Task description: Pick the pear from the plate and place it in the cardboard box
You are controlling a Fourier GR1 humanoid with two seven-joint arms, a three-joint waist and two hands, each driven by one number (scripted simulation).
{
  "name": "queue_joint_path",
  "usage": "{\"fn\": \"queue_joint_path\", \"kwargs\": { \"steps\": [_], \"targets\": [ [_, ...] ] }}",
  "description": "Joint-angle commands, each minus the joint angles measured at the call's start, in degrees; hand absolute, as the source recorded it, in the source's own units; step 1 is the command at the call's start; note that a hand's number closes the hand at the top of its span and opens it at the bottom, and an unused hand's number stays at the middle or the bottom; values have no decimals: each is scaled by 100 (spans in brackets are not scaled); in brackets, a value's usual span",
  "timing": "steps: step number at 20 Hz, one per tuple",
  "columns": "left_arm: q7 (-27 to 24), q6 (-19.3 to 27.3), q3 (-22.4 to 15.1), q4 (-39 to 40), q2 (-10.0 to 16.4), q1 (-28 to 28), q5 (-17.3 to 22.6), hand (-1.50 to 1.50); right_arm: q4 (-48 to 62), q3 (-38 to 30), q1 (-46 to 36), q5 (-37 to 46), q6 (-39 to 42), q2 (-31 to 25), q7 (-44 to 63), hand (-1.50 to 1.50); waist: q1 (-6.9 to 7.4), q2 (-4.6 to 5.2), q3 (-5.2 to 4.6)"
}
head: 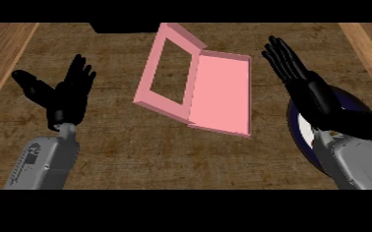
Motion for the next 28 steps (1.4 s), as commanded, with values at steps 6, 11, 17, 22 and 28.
{"fn": "queue_joint_path", "kwargs": {
  "steps": [6, 11, 17, 22, 28],
  "targets": [
    [-627, -87, -355, 298, 1711, 625, -1731, 0, 820, -262, 658, -675, 2911, -1509, -942, -150, 237, 50, 77],
    [-562, -139, -475, 351, 1675, 674, -1763, 0, 1037, -214, 601, 1609, 2562, -2465, -2673, -150, 245, 102, 92],
    [-736, -134, -556, 354, 1684, 729, -1907, 0, 2035, -408, 695, 1173, 3482, -2612, -4501, -150, 391, 116, 85],
    [-773, -191, -504, 435, 1752, 698, -1915, 0, 2252, -311, 552, 2263, 2407, -3107, -5451, -150, 394, 80, 65],
    [-632, -273, -676, 214, 1704, 671, -1978, 0, 2609, 347, 264, 3739, 1477, -3836, -5929, -150, 572, 61, 48]
  ]
}}
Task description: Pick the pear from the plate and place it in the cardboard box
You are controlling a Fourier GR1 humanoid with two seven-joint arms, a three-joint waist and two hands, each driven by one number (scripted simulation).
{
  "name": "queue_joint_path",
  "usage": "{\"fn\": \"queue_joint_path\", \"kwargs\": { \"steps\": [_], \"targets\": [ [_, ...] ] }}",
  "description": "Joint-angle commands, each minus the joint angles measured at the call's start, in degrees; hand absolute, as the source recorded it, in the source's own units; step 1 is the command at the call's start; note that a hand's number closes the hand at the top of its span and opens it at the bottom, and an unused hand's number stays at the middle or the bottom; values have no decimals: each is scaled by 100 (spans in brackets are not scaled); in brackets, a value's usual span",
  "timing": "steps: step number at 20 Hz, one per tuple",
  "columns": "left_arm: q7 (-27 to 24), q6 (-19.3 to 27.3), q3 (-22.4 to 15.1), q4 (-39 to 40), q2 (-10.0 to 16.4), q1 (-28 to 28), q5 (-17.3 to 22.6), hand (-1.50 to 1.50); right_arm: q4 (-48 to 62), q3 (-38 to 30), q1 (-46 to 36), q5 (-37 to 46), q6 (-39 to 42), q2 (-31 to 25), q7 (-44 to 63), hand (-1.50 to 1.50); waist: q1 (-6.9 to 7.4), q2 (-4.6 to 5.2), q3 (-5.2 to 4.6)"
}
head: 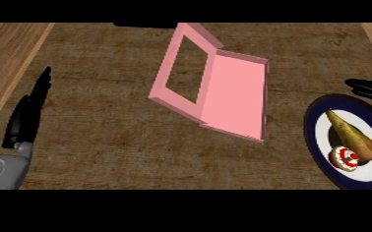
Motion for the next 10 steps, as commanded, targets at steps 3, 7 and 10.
{"fn": "queue_joint_path", "kwargs": {
  "steps": [3, 7, 10],
  "targets": [
    [-81, -113, -31, 121, -57, -45, -6, 0, 758, 593, -429, 1341, -318, -340, -1596, -150, 37, 4, -30],
    [-241, 53, -54, 256, -154, 40, -180, 0, 1222, 1111, -686, 2300, -949, -210, -1515, -150, -15, -21, -43],
    [58, -6, -31, 117, -151, -170, -144, 0, 1742, 1353, -1186, 2664, -968, 136, -1546, -150, 3, -33, -41]
  ]
}}
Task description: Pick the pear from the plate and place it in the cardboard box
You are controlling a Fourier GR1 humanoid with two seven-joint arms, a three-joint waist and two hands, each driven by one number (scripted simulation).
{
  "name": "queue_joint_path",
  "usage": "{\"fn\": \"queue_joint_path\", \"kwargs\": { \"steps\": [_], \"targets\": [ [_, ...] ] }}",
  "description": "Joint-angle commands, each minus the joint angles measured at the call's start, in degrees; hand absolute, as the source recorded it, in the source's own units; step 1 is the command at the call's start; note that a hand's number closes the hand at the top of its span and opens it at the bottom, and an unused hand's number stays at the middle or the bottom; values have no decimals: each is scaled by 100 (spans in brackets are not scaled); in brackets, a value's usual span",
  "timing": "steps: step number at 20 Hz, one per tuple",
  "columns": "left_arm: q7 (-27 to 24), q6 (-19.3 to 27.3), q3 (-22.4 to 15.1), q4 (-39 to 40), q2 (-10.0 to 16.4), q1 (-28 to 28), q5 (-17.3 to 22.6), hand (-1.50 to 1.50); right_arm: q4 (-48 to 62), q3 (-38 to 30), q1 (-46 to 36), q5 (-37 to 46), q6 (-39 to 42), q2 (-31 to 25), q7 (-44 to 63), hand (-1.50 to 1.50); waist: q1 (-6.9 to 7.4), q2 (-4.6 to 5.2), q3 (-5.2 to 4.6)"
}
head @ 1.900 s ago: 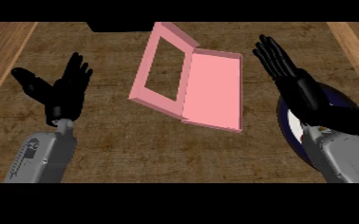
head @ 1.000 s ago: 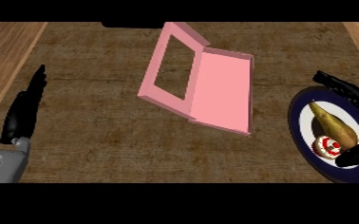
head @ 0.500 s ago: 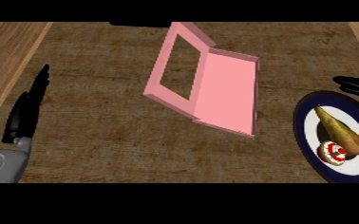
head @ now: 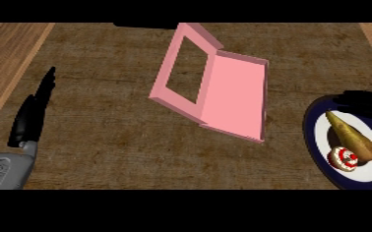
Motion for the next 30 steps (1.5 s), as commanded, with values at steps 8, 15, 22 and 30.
{"fn": "queue_joint_path", "kwargs": {
  "steps": [8, 15, 22, 30],
  "targets": [
    [-225, -87, 218, 87, -19, 257, -51, 0, 2027, 603, -1108, 1475, -947, 1254, -968, -150, -170, -52, -14],
    [228, -95, 260, -190, -20, 180, -160, 0, 2920, 510, -1534, 1720, -1123, 1378, -1411, -150, -224, -69, -13],
    [156, -18, 374, -210, -74, 276, -221, 0, 2765, 562, -1368, 1596, -1048, 1433, -1809, -150, -280, -86, -16],
    [-60, -37, 496, 168, -135, 262, -301, 0, 2033, 829, -1123, 1511, -843, 1354, -1769, -150, -416, -102, -31]
  ]
}}
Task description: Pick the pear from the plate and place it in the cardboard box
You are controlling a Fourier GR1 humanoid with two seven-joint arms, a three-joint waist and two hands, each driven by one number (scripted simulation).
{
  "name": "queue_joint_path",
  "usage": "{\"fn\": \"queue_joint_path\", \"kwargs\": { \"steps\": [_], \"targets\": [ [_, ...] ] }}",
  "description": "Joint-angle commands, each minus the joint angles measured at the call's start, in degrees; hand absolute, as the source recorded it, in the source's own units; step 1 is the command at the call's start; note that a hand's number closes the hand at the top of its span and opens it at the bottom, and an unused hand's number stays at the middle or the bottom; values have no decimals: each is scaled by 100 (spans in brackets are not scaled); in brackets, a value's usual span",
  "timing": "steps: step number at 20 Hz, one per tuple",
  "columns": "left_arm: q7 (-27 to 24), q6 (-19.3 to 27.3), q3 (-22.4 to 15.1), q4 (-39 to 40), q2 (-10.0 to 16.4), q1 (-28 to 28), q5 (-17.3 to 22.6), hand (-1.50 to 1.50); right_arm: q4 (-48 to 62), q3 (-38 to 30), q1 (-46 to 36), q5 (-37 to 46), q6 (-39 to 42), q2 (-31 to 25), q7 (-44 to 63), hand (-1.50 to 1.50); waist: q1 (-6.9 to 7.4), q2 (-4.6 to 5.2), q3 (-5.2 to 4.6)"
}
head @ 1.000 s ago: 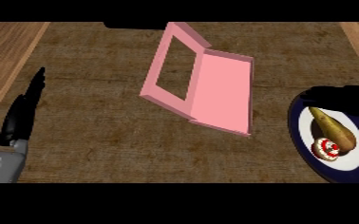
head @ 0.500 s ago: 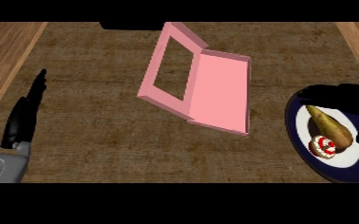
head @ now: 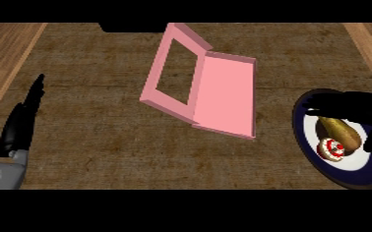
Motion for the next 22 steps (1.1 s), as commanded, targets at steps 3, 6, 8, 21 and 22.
{"fn": "queue_joint_path", "kwargs": {
  "steps": [3, 6, 8, 21, 22],
  "targets": [
    [-6, -43, 93, -271, -24, 299, 8, 0, -245, 56, 373, 94, -342, -194, -995, -150, -22, -32, 0],
    [-245, -68, 155, 125, -187, 178, -84, 0, -249, 107, 181, 445, -217, -29, -453, -150, -44, -19, -6],
    [46, -276, 259, -492, 29, 377, -29, 0, -201, -29, 346, 514, -314, 67, -211, -150, -23, -26, -3],
    [-110, -573, 623, 223, 106, -209, 16, 0, 191, -653, 324, 292, -1641, 854, -306, 150, -70, 3, 2],
    [-195, -311, 365, 54, -200, 135, -210, 0, 293, -760, 335, 244, -1755, 799, -413, 150, -22, 1, 5]
  ]
}}
